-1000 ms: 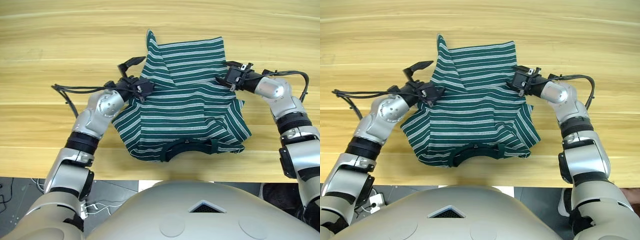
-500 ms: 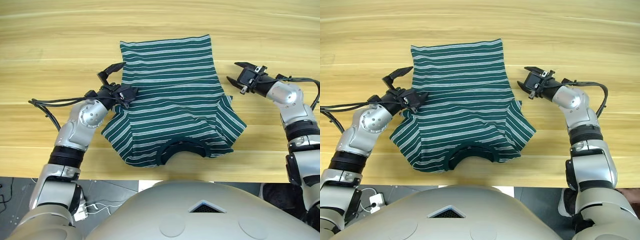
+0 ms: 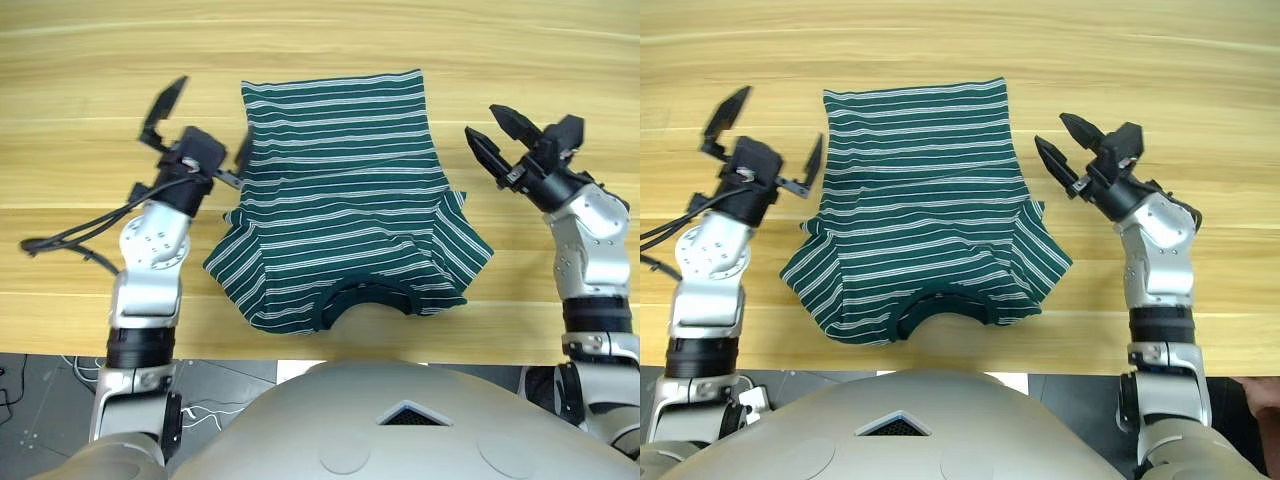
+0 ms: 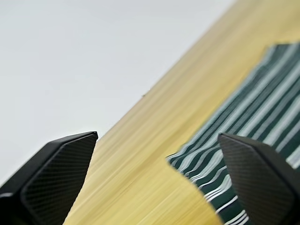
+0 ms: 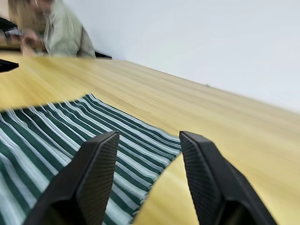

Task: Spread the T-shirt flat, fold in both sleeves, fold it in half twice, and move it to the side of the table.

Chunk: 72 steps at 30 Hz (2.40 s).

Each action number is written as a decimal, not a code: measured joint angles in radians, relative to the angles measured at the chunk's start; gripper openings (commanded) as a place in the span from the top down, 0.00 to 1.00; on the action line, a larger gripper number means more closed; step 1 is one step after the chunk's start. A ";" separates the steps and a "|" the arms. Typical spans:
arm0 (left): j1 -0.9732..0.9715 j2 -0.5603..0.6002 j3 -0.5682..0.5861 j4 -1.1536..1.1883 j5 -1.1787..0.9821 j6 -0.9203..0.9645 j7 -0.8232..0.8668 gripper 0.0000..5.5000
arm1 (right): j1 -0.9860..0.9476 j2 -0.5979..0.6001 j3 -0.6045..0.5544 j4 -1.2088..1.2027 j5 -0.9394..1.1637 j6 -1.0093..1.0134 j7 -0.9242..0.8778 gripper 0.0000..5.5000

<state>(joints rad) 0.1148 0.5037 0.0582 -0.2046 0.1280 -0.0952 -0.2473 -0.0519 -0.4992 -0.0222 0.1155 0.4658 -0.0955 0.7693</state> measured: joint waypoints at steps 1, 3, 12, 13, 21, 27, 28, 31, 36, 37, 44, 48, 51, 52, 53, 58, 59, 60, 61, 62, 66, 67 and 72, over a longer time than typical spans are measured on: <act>0.040 0.000 0.043 -0.063 -0.021 0.035 -0.001 0.14 | 0.051 -0.019 -0.012 -0.070 0.014 0.038 0.000 0.56; 0.115 -0.001 0.071 -0.174 -0.051 0.090 -0.020 0.14 | 0.136 -0.067 -0.006 -0.179 -0.020 0.057 0.026 0.56; 0.422 0.168 -0.039 -0.379 0.109 0.069 -0.246 0.14 | 0.283 -0.342 0.093 -0.296 -0.522 -0.095 0.090 0.56; 0.434 0.183 -0.048 -0.379 0.126 0.058 -0.258 0.14 | 0.282 -0.342 0.093 -0.298 -0.530 -0.100 0.086 0.56; 0.388 0.166 -0.166 -0.288 0.227 0.005 -0.270 0.14 | 0.213 -0.290 0.167 -0.175 -0.608 -0.171 0.036 0.56; 0.388 0.161 -0.165 -0.269 0.243 -0.007 -0.257 0.14 | 0.187 -0.302 0.187 -0.047 -0.591 -0.263 0.039 0.56; 0.402 0.161 -0.152 -0.270 0.243 -0.011 -0.253 0.14 | 0.189 -0.319 0.183 -0.032 -0.584 -0.277 0.042 0.56; 0.454 0.162 -0.136 -0.277 0.244 -0.012 -0.250 0.14 | 0.199 -0.392 0.165 0.004 -0.570 -0.301 0.057 0.56; 0.487 0.163 -0.084 -0.309 0.252 -0.012 -0.246 0.14 | 0.160 -0.423 0.138 0.127 -0.547 -0.324 0.059 0.56; 0.488 0.163 -0.076 -0.312 0.253 -0.012 -0.242 0.14 | 0.141 -0.436 0.134 0.167 -0.548 -0.327 0.059 0.56; 0.493 0.138 -0.101 -0.309 0.262 -0.014 -0.236 0.14 | 0.180 -0.371 0.126 0.129 -0.427 -0.306 0.072 0.56; 0.502 0.112 -0.087 -0.317 0.192 -0.007 -0.240 0.14 | 0.261 -0.320 0.114 -0.055 -0.125 -0.082 0.206 0.56; 0.524 0.053 -0.021 -0.390 -0.083 0.055 -0.265 0.14 | 0.260 -0.318 0.030 -0.201 0.176 0.123 0.242 0.56; 0.533 0.035 -0.003 -0.409 -0.165 0.073 -0.271 0.14 | 0.259 -0.318 0.011 -0.231 0.239 0.165 0.240 0.56; 0.543 0.015 0.021 -0.431 -0.263 0.097 -0.274 0.14 | 0.259 -0.317 -0.011 -0.266 0.311 0.216 0.236 0.56; 0.594 -0.046 0.071 -0.466 -0.426 0.184 -0.254 0.14 | 0.239 -0.294 -0.086 -0.412 0.449 0.368 0.186 0.56; 0.583 -0.046 0.071 -0.457 -0.403 0.188 -0.244 0.14 | 0.234 -0.281 -0.087 -0.413 0.427 0.368 0.173 0.56; 0.564 -0.043 0.058 -0.444 -0.362 0.191 -0.230 0.14 | 0.222 -0.260 -0.082 -0.409 0.369 0.357 0.149 0.56; 0.547 -0.042 0.038 -0.431 -0.319 0.193 -0.217 0.14 | 0.207 -0.240 -0.069 -0.400 0.304 0.331 0.122 0.56; 0.532 -0.043 0.012 -0.424 -0.282 0.195 -0.206 0.14 | 0.188 -0.222 -0.045 -0.374 0.212 0.284 0.087 0.56; 0.434 -0.045 -0.110 -0.374 -0.077 0.194 -0.148 0.14 | 0.143 -0.171 0.039 -0.251 -0.138 0.106 -0.040 0.56; 0.393 -0.045 -0.152 -0.342 -0.002 0.192 -0.130 0.14 | 0.130 -0.152 0.042 -0.244 -0.172 0.078 -0.061 0.56; 0.290 -0.045 -0.288 -0.286 0.128 0.182 -0.140 0.14 | 0.082 -0.088 0.020 -0.250 -0.177 0.036 -0.102 0.56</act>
<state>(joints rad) 0.4049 0.4587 -0.2300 -0.4904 0.2558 0.0865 -0.3872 0.0306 -0.5869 -0.0017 -0.1348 0.2892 -0.0598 0.6674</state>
